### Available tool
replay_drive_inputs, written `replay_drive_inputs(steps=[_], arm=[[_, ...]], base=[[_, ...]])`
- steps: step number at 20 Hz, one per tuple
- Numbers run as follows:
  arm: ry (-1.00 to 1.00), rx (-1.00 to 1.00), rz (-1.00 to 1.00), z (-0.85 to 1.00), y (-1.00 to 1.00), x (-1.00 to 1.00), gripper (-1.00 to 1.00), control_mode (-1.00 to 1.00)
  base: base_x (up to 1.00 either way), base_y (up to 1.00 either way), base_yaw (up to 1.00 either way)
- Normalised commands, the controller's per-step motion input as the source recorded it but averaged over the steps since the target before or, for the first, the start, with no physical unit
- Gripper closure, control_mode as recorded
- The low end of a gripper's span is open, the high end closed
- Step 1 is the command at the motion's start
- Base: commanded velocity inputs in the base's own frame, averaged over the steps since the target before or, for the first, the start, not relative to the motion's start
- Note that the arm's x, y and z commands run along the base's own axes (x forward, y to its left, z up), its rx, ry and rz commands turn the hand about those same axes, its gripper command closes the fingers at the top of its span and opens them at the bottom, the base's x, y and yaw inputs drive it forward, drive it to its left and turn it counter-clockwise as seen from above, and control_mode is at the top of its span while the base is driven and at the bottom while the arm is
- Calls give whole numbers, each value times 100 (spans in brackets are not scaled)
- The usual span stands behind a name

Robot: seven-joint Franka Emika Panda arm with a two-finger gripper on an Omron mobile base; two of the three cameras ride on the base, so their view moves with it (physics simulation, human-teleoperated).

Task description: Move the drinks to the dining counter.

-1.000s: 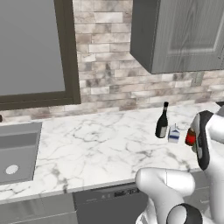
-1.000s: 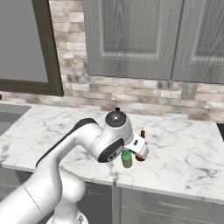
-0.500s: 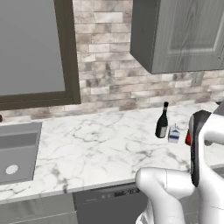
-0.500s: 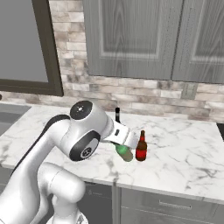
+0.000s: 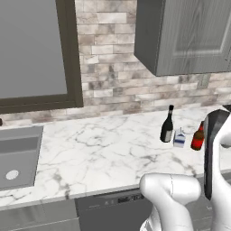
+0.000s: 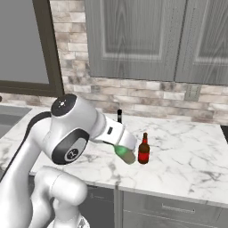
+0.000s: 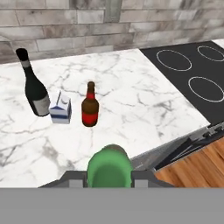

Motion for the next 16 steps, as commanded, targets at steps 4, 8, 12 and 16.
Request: replay_drive_inputs(steps=[4, 8, 12, 16], arm=[[0, 0, 0, 38, 14, -52, 100, -100], [-7, 0, 0, 12, 24, -36, 100, 100], [0, 0, 0, 0, 0, 0, 100, 100], [0, 0, 0, 0, 0, 0, 100, 100]], base=[[0, 0, 0], [-15, 2, 0], [-20, -15, -30], [0, -8, -88]])
